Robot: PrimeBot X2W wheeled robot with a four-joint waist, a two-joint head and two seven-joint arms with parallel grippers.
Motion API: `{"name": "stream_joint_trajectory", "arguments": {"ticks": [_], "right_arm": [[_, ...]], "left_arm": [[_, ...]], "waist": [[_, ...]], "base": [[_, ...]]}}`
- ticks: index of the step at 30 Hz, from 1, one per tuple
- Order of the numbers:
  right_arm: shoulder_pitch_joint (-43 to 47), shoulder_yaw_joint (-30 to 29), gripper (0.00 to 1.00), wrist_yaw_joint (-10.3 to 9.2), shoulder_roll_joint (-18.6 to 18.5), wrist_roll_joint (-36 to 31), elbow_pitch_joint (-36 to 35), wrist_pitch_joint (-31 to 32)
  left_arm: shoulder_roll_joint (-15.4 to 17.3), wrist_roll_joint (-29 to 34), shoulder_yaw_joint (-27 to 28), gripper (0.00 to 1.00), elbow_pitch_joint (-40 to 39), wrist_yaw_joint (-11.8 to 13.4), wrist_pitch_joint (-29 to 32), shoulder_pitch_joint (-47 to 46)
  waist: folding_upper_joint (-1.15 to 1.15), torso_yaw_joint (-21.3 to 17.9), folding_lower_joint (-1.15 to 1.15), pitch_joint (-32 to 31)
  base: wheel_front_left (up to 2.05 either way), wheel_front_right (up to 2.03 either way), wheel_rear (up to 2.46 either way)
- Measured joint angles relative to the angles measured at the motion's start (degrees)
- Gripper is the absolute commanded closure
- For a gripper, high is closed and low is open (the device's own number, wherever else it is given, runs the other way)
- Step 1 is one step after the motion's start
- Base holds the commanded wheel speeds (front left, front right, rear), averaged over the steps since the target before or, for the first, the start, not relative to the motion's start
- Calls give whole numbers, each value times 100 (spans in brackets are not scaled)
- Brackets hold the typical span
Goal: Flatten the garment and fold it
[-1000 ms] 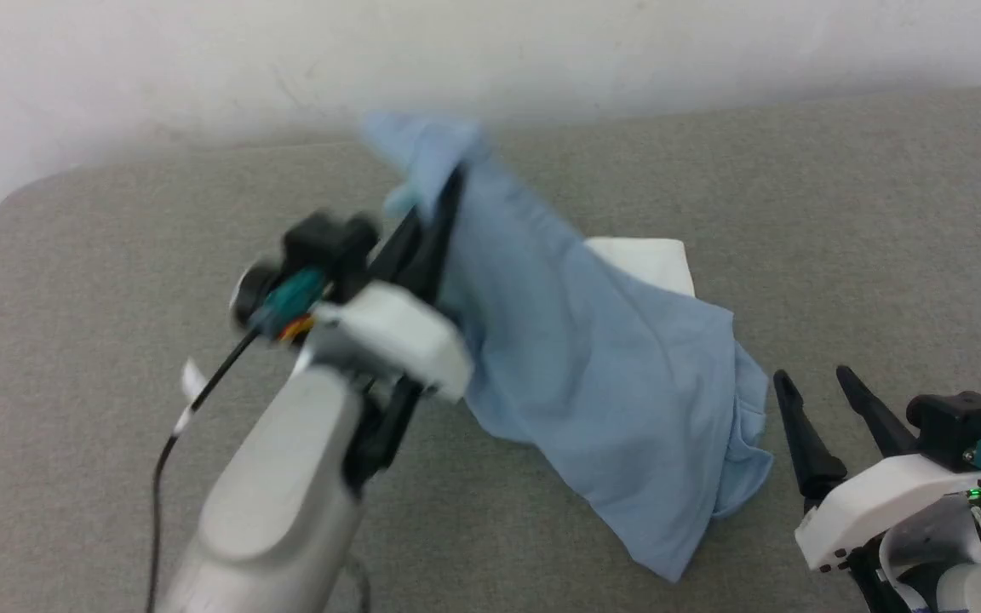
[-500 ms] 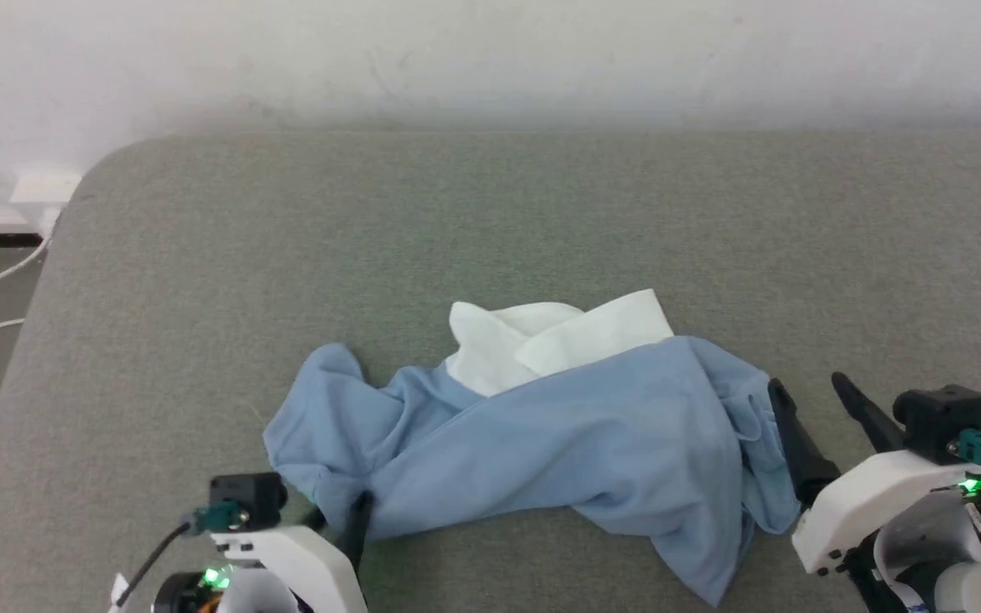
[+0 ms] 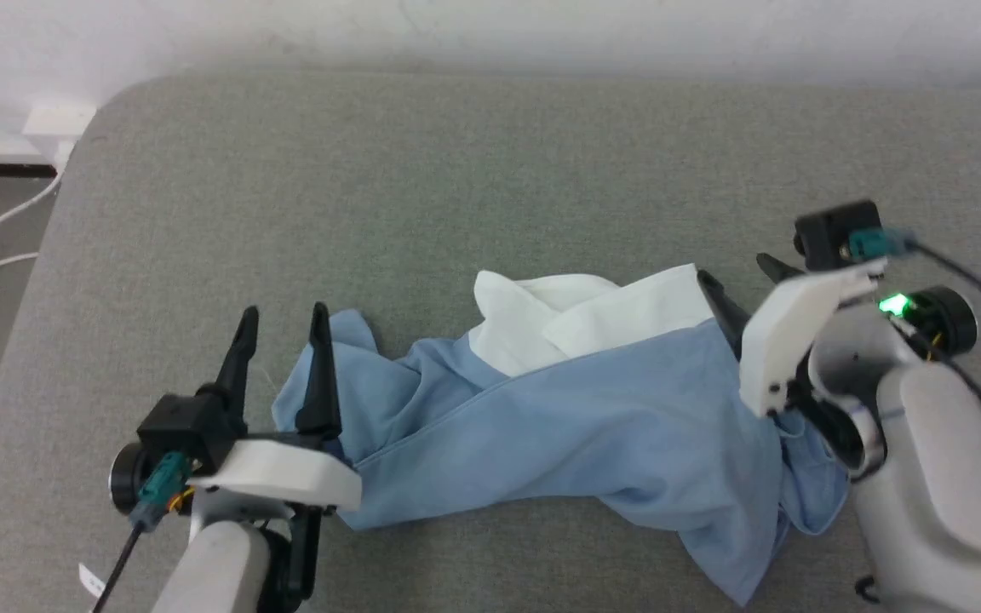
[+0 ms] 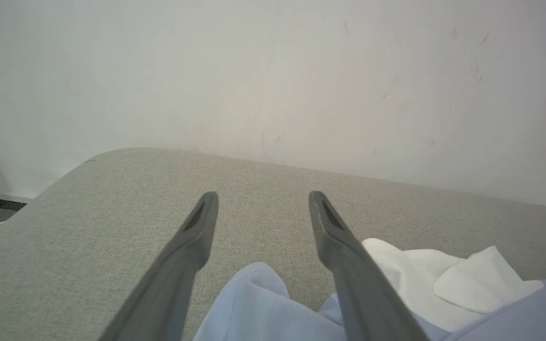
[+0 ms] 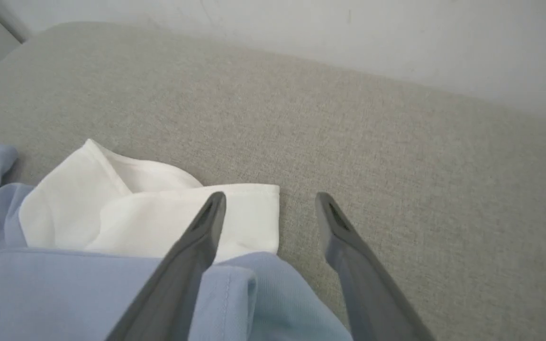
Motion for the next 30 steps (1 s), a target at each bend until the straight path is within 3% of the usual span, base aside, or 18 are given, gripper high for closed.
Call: {"name": "stream_joint_trajectory", "arguments": {"ticks": [6,12,13,15,16,21,30], "right_arm": [[-1027,216,0,0,-76,450,1265,1223],[-1540,582,0,-1,-252,682,1837,2176],[-1610,638,35,-1,-288,699,1874,2301],[-1703,740,95,-2,-341,913,1894,2524],[-1726,764,100,-2,-367,1051,1887,2561],[-1735,948,100,-1,-468,1240,1720,2134],[-2491,617,100,0,-687,813,1308,311]], "left_arm": [[-333,305,133,0,114,-127,-41,-285],[-599,492,359,0,250,-382,-42,-300],[-619,525,394,0,274,-424,-42,-299],[-665,597,472,0,316,-503,-42,-299],[-687,613,506,0,343,-538,-42,-299],[-770,732,616,0,431,-623,-42,-298],[-860,878,738,0,621,-791,-42,-264]], "waist": [[0,179,0,312],[0,413,0,514],[0,441,0,534],[0,479,0,556],[0,483,0,555],[0,429,1,467],[0,277,-1,108]], "base": [[0,0,0],[0,0,0],[0,0,0],[0,0,0],[0,0,0],[0,0,0],[0,0,0]]}}
